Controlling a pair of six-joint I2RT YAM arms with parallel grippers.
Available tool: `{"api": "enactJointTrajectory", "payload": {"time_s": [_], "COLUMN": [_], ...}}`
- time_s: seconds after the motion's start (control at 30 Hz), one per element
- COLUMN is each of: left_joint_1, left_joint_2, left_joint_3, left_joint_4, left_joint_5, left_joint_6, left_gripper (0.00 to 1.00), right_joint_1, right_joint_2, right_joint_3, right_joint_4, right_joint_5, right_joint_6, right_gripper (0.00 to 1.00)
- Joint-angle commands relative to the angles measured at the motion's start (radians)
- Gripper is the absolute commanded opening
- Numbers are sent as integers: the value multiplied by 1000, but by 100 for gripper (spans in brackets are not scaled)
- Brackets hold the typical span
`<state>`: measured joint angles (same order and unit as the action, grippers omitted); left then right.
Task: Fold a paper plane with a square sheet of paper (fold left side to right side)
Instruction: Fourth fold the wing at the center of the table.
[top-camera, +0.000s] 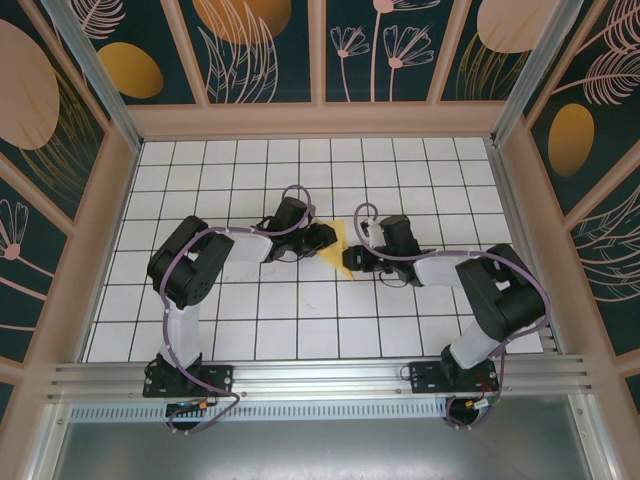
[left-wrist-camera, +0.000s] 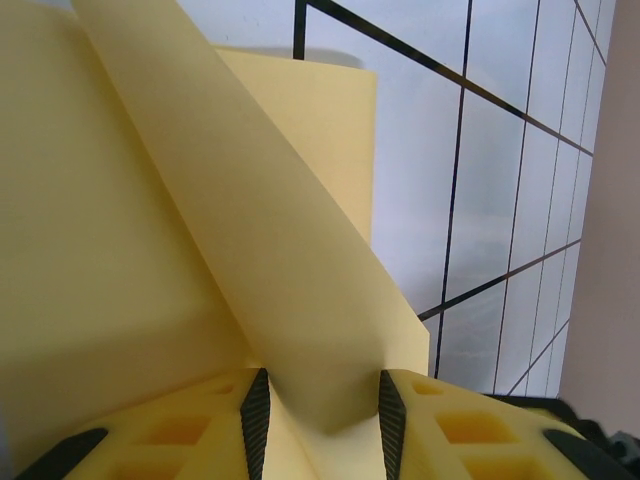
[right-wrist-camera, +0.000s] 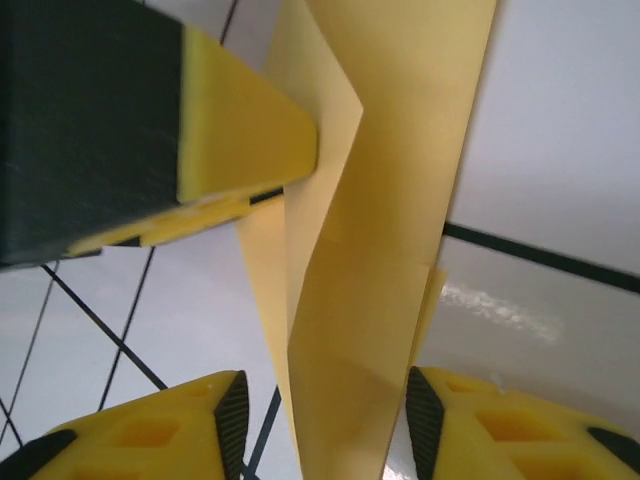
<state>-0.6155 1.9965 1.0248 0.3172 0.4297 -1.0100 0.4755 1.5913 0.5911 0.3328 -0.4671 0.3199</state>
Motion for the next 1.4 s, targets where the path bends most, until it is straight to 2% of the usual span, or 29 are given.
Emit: {"api": "enactJointTrajectory", "payload": {"time_s": [0.0, 0.1, 0.23, 0.47, 0.67, 0.87, 1.13, 1.37], "left_joint_1": [-7, -7, -9, -9, -10, -10, -10, -9], "left_joint_2": [22, 19, 18, 15, 13, 13, 14, 14], "left_joint_3": [9, 9, 9, 8, 8, 9, 9, 11], "left_joint_4": [-44, -41, -43, -45, -47, -49, -50, -54], "left_joint_5": [-24, -26, -26, -28, -28, -29, -28, -28], "left_joint_6": [18, 19, 17, 17, 18, 19, 21, 22], "left_gripper": [37, 37, 37, 37, 37, 37, 38, 38], "right_joint_1": [-50, -87, -87, -81, -77, -76, -80, -86], "right_joint_2": [-46, -6, 67, 149, 180, 191, 198, 197], "right_joint_3": [19, 40, 78, 101, 119, 127, 131, 131], "right_joint_4": [-5, 2, 21, 61, 53, 27, -21, -15], "right_joint_5": [-98, -173, -247, -287, -294, -270, -212, -219], "right_joint_6": [10, 28, 51, 81, 75, 58, 38, 41], "right_gripper": [53, 52, 48, 40, 28, 10, 6, 6]}}
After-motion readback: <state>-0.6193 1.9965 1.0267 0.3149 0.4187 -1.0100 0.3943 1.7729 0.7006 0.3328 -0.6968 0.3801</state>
